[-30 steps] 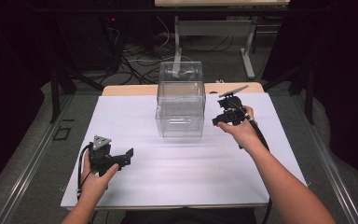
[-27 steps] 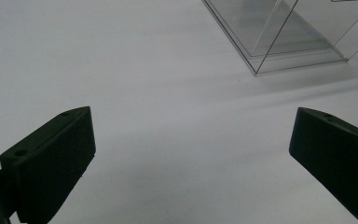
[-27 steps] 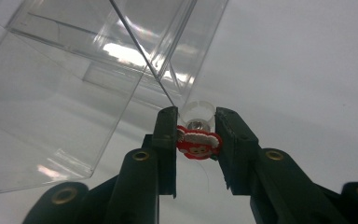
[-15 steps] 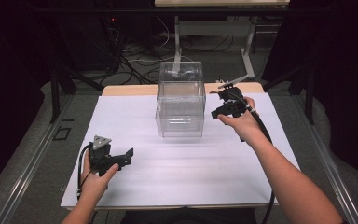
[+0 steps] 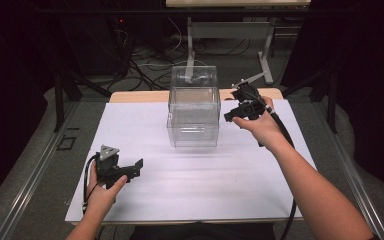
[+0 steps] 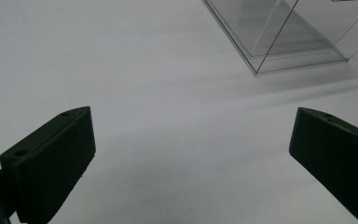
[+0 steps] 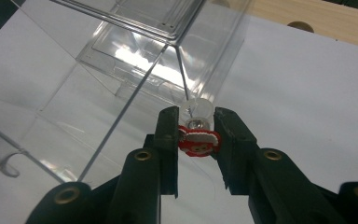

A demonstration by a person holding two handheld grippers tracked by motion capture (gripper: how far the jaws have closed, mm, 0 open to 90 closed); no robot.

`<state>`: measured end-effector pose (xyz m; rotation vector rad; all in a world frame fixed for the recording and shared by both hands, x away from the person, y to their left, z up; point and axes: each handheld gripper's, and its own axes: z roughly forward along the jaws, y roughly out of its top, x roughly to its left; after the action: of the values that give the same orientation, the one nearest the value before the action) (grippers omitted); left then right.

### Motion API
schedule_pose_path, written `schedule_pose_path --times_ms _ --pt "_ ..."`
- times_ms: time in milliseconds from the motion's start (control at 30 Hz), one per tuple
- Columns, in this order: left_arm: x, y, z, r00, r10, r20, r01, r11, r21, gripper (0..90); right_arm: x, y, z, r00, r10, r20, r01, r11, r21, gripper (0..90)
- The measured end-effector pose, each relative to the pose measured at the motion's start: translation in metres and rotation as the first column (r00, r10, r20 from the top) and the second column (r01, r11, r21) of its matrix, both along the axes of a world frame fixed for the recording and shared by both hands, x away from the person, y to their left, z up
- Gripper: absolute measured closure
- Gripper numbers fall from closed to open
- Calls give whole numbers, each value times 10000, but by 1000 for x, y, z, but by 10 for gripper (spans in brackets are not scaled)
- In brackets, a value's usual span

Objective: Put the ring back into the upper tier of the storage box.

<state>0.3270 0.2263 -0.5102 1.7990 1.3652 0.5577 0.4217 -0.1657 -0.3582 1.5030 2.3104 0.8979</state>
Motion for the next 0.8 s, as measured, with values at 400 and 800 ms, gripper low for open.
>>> schedule_pose_path --times_ms 400,800 --pt "0 0 0 10000 -7 -18 7 10000 -8 5 -7 10 15 9973 731 106 -733 9971 188 714" --pt "0 0 0 10000 -22 -37 22 10000 -14 5 -10 14 23 9966 800 213 -799 9968 -89 717"
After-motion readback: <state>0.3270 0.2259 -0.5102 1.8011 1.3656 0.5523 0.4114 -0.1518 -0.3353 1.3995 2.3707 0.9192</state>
